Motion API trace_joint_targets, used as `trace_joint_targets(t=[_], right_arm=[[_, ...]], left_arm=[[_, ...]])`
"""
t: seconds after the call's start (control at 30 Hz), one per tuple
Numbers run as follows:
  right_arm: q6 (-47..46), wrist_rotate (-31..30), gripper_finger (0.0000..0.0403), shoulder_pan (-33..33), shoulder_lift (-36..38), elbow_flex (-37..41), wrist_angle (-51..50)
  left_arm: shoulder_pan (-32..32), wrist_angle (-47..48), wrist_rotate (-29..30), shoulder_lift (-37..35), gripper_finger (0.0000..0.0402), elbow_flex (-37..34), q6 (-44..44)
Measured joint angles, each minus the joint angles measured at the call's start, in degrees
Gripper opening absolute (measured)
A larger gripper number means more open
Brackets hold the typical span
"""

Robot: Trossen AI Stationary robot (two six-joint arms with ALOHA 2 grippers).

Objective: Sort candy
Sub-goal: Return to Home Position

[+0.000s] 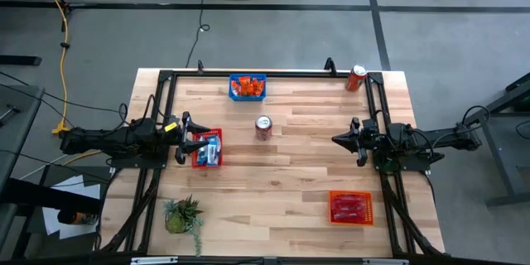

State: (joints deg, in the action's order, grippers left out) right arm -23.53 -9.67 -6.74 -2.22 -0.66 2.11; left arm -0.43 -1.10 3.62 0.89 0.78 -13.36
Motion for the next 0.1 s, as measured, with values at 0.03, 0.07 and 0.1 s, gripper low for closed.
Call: trace_joint_targets(t=[0.03,0.07,0.1], right_arm=[[0.0,0.0,0.0005,0.0,0.0,0.0,0.0],[0.0,0.0,0.0005,0.0,0.0,0.0,0.0],[0.0,0.0,0.0005,0.0,0.0,0.0,0.0]], left_arm=[[0.0,0.0,0.0,0.0,0.0223,0.0,0.0],[0.0,0.0,0.0,0.0,0.0223,0.0,0.0],[0.0,0.0,0.0,0.0,0.0223,0.0,0.0]])
